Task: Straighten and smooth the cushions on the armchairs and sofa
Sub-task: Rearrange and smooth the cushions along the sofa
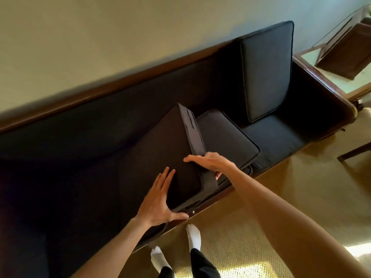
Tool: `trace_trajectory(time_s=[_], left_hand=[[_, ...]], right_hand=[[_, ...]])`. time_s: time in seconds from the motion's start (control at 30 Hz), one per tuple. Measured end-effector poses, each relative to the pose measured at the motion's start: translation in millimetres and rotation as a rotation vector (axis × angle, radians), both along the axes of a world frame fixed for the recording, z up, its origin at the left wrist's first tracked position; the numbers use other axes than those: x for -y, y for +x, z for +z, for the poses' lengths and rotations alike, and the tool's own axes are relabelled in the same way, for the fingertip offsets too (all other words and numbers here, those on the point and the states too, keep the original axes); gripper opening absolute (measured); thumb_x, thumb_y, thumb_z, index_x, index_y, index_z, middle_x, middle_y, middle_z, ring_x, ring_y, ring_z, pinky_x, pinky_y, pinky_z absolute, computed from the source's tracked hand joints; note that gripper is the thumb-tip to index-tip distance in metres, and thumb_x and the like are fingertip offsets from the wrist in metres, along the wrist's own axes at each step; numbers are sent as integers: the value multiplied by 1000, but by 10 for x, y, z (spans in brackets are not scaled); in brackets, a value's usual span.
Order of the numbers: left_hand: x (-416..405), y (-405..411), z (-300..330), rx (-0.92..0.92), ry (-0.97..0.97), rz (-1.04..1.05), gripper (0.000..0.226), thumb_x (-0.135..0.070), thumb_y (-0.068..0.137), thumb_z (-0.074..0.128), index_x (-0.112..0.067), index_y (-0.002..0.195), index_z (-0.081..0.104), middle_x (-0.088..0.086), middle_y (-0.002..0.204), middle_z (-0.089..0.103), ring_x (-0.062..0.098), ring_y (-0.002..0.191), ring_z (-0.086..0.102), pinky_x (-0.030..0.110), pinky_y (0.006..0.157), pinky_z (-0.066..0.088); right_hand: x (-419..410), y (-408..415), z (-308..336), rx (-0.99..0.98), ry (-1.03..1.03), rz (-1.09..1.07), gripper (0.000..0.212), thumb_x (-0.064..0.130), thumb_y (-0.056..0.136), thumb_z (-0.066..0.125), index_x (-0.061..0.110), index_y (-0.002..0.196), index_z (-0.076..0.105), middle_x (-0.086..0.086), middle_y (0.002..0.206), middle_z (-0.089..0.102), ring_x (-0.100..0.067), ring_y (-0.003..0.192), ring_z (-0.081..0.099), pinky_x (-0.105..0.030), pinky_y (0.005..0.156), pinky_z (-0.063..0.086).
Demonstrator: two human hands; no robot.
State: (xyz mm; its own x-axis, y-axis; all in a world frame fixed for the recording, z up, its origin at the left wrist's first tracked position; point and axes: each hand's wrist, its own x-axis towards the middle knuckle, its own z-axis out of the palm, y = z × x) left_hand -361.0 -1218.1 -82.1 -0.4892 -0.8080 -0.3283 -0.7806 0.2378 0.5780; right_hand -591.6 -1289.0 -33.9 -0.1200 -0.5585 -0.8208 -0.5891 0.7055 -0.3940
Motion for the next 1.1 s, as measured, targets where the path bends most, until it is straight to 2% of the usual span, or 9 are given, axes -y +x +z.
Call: trace_trajectory(time_s=[0.23, 0.47, 0.53, 0.63, 0.7, 0.77, 0.83, 0.93, 1.1], left_hand=[[-355, 476, 225, -97, -171, 293, 123, -61, 60, 81, -36, 153, 6, -8, 161, 16, 14, 145, 28, 35, 104, 48], [-445, 679, 579, -107, -272, 587, 127, -66, 45, 85, -26, 147, 22, -1, 148, 42, 20, 128, 51, 40, 89, 56], [-328, 746, 748, -132, -270, 667, 123, -64, 45, 86, -26, 145, 25, -2, 142, 47, 20, 122, 55, 41, 87, 56], [-60, 928, 903, -153, -226, 742, 121, -64, 43, 84, -30, 143, 26, -6, 137, 51, 20, 118, 57, 45, 88, 54], [132, 1051, 960, -182, -201, 754, 120, -66, 40, 83, -32, 142, 28, -7, 134, 53, 20, 116, 59, 47, 90, 54], [346, 1147, 1007, -212, -176, 739, 121, -69, 37, 82, -36, 141, 29, -9, 131, 56, 18, 115, 60, 48, 91, 54], [562, 1214, 1076, -201, -156, 705, 123, -71, 36, 82, -38, 141, 28, -10, 132, 56, 18, 118, 59, 48, 94, 53], [738, 1275, 1108, -227, -143, 684, 121, -72, 37, 84, -40, 141, 29, -10, 132, 56, 17, 119, 58, 48, 97, 51], [380, 1197, 729, -371, -174, 882, 114, -67, 49, 85, -38, 143, 29, -12, 139, 49, 9, 124, 52, 41, 99, 51]], right_hand=[[40, 805, 565, -127, -99, 96, 88, 88, 71, 47, 10, 106, 66, -9, 112, 63, -32, 91, 65, -42, 67, 61], [65, 1650, 831, -273, -293, 142, 116, 90, 68, 48, -2, 139, 38, -11, 126, 60, -32, 108, 62, -35, 72, 45], [158, 1784, 927, -264, -372, 201, 95, 79, 82, 44, -2, 132, 44, -13, 122, 61, -32, 102, 63, -33, 65, 45], [361, 1784, 1102, -341, -576, 536, 40, 26, 102, 41, 7, 136, 48, -20, 124, 59, -35, 98, 62, -37, 65, 53], [478, 1730, 1124, -409, -686, 799, 74, 9, 93, 57, 21, 154, 19, -21, 145, 39, -41, 120, 51, -48, 85, 53], [597, 1752, 1094, -554, -836, 1075, 112, 12, 83, 72, 34, 154, -11, -14, 163, -4, -43, 142, 22, -58, 100, 44], [822, 1801, 1100, -572, -943, 1330, 124, 17, 78, 79, 35, 152, -18, -3, 162, -24, -37, 150, 2, -63, 110, 29], [1200, 1802, 1191, -417, -862, 1470, 114, 18, 75, 82, 32, 155, 3, 7, 165, -10, -23, 152, -5, -67, 113, 24], [1501, 1858, 1133, -260, -923, 1457, 101, 31, 63, 87, 31, 144, 27, 2, 154, 25, -26, 147, 13, -62, 94, 47]])
